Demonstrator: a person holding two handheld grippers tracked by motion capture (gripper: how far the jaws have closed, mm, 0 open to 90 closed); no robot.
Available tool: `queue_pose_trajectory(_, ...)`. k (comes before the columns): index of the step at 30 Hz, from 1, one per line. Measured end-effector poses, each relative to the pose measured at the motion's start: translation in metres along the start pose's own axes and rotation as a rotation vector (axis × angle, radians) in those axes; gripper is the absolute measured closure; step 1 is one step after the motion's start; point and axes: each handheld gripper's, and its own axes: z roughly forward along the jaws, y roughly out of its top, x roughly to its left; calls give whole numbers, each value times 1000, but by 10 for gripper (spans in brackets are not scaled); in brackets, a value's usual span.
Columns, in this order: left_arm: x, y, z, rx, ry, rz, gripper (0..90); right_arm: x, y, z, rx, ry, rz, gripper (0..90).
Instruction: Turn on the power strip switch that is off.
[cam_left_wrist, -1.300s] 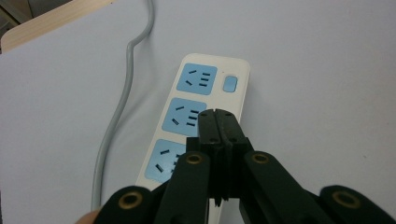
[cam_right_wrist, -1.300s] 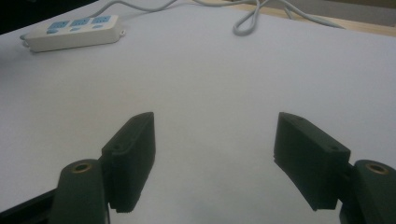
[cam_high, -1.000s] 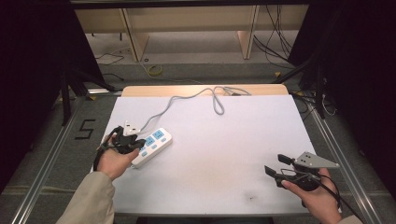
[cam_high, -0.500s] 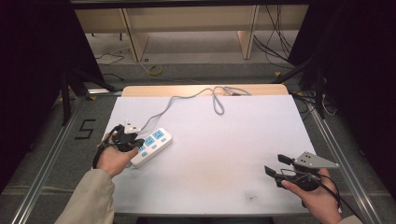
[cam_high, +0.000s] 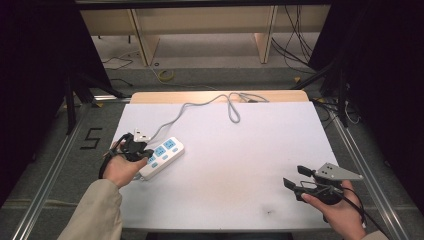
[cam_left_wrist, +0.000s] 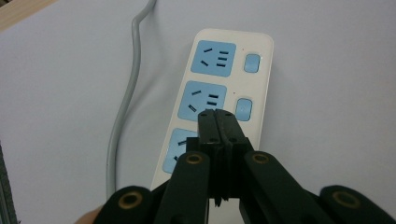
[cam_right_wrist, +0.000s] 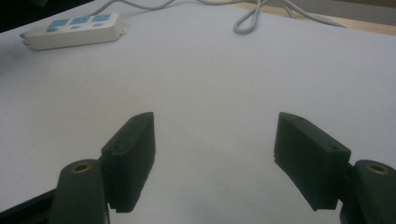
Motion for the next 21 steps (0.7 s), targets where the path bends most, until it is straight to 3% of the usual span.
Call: queue_pose_trajectory(21, 2, -1, 9, 62, -17, 31, 899, 0, 0, 1, 8, 2, -4, 298)
